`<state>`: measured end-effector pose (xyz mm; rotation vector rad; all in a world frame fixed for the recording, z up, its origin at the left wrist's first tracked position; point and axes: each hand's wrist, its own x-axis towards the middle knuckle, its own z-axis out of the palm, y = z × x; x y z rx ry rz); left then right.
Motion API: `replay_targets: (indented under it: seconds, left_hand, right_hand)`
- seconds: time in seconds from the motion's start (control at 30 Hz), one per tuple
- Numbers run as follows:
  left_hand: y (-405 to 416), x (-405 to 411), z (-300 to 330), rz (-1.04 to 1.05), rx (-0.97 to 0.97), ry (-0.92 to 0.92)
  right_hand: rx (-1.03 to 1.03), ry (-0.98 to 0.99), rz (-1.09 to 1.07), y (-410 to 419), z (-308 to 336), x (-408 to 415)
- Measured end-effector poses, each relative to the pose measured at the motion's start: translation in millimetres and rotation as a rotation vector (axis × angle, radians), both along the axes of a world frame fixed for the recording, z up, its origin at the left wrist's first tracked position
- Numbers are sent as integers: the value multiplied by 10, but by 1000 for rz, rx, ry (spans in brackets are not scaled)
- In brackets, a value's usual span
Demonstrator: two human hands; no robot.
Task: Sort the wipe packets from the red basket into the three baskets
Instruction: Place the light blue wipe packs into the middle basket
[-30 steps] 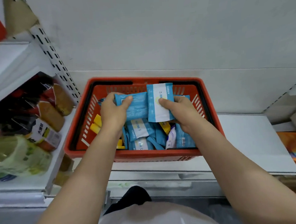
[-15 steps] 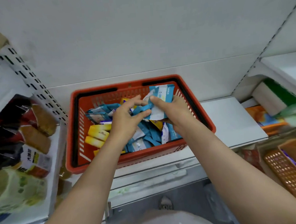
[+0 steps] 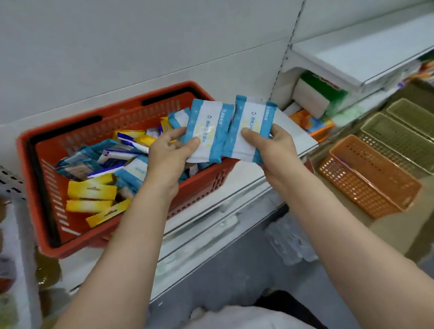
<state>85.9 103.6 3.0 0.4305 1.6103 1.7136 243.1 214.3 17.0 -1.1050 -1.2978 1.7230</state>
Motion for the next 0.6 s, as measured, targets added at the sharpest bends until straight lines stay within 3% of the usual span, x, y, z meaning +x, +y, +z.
replay_targets:
  seconds: [0.27, 0.6]
  left_hand:
    - [763, 1205, 37, -199, 13, -106]
    - [1992, 3705, -241, -377, 5, -281]
  right_hand:
    - [23, 22, -157, 421, -23, 1428]
    - [-137, 20, -286, 1302, -307, 3618]
